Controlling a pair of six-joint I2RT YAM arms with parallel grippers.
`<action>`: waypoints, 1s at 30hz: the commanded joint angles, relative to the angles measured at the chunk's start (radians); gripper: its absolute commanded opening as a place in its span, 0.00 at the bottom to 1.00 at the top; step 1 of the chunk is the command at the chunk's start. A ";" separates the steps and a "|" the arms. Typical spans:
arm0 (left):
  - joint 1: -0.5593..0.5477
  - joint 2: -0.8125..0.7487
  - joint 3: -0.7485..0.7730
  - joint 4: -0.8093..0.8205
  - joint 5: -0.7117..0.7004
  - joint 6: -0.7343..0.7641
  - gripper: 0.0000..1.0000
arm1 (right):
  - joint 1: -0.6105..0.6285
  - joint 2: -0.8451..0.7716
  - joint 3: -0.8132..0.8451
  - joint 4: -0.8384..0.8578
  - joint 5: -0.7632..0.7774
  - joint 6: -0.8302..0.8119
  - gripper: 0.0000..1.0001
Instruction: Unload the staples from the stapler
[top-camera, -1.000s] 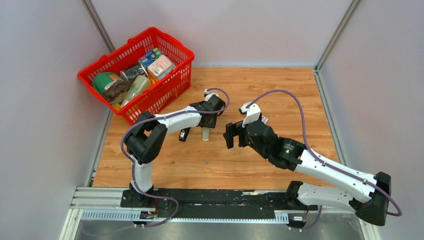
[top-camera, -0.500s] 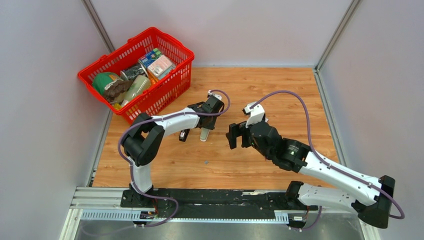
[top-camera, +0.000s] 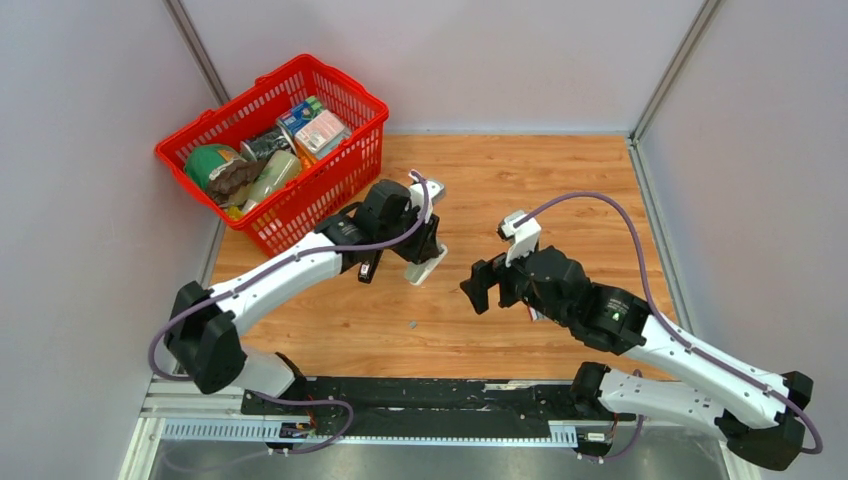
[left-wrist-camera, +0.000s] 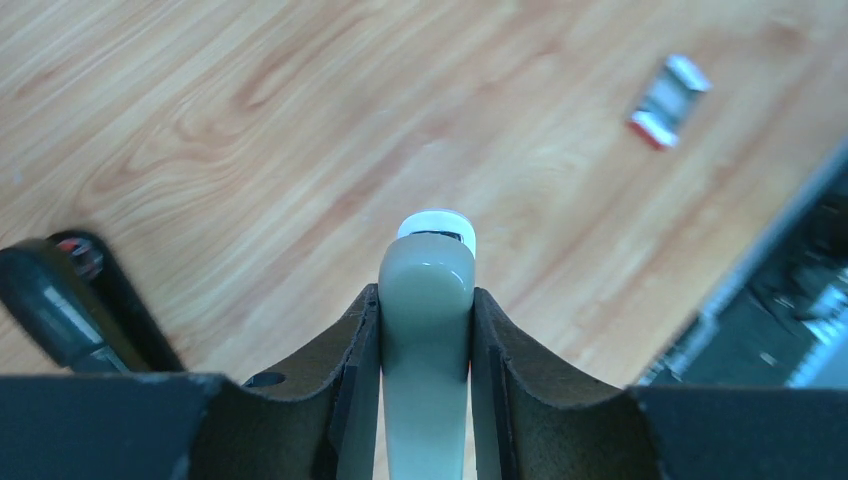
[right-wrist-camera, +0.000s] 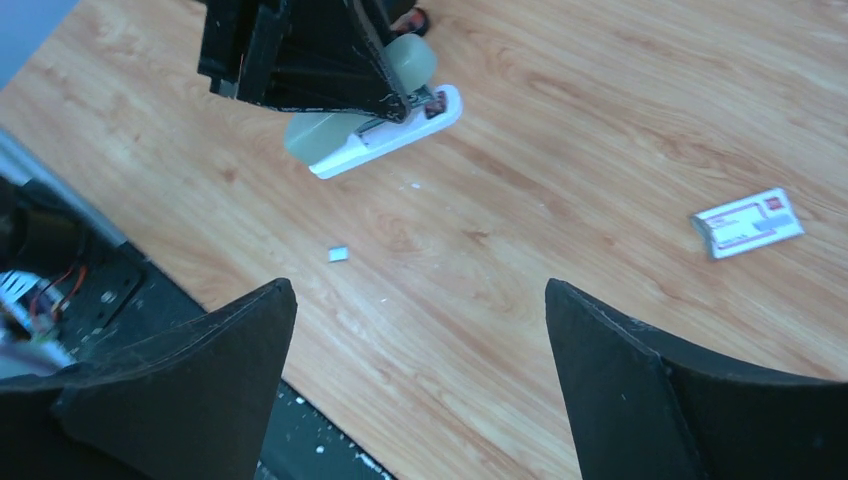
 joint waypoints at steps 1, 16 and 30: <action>-0.003 -0.118 -0.028 0.029 0.297 0.053 0.00 | 0.003 -0.030 0.070 -0.020 -0.234 -0.054 0.98; -0.003 -0.355 -0.116 0.057 0.681 0.061 0.00 | 0.001 -0.024 0.168 -0.054 -0.548 -0.155 0.88; -0.006 -0.404 -0.143 0.067 0.808 0.047 0.00 | 0.001 0.066 0.218 -0.022 -0.611 -0.203 0.74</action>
